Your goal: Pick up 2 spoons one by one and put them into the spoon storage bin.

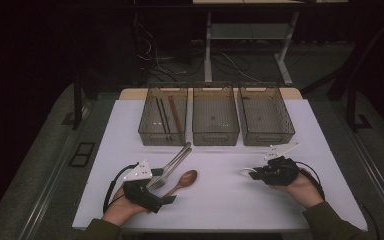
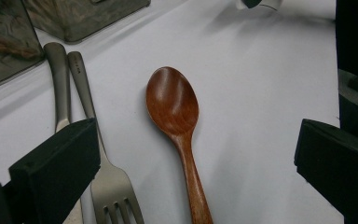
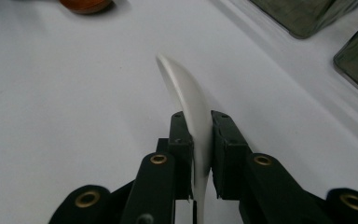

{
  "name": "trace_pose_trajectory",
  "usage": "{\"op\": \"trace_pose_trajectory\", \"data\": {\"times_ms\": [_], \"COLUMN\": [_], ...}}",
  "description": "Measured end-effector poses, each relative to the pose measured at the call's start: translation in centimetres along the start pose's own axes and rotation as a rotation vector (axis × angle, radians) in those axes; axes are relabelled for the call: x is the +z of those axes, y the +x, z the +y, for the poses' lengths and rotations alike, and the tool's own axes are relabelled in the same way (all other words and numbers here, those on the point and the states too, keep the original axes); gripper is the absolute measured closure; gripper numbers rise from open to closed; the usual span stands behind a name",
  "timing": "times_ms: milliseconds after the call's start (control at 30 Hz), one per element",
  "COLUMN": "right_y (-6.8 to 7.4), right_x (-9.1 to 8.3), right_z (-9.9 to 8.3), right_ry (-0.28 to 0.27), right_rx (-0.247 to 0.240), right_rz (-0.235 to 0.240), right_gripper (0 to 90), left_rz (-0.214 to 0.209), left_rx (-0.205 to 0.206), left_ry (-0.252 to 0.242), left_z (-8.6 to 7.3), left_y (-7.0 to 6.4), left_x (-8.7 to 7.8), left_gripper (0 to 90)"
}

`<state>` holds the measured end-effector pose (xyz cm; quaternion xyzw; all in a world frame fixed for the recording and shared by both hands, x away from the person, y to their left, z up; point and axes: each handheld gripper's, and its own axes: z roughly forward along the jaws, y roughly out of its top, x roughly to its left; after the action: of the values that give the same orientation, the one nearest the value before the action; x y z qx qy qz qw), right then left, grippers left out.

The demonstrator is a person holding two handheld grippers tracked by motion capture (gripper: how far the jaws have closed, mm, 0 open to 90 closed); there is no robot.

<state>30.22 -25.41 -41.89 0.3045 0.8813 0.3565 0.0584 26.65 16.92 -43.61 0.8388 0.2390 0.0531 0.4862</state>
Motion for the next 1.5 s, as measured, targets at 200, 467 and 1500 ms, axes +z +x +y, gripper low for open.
{"op": "trace_pose_trajectory", "data": {"times_ms": [200,467,1500], "right_y": [-0.1,-0.6,-2.3], "right_x": [0.3,0.8,1.5], "right_z": [0.5,1.4,5.9], "right_ry": [-0.014,-0.039,-0.099], "right_rx": [0.008,0.019,0.047], "right_rz": [-0.004,-0.01,-0.016], "right_gripper": [79.2,79.2,79.2], "left_rz": [0.0,-0.001,-0.007], "left_rx": [-0.001,-0.003,-0.004], "left_ry": [0.0,0.003,0.004], "left_z": [0.0,0.0,0.0], "left_y": [0.0,0.0,0.0], "left_x": [0.0,0.1,0.2], "left_gripper": [0.0,0.0,0.0]}}
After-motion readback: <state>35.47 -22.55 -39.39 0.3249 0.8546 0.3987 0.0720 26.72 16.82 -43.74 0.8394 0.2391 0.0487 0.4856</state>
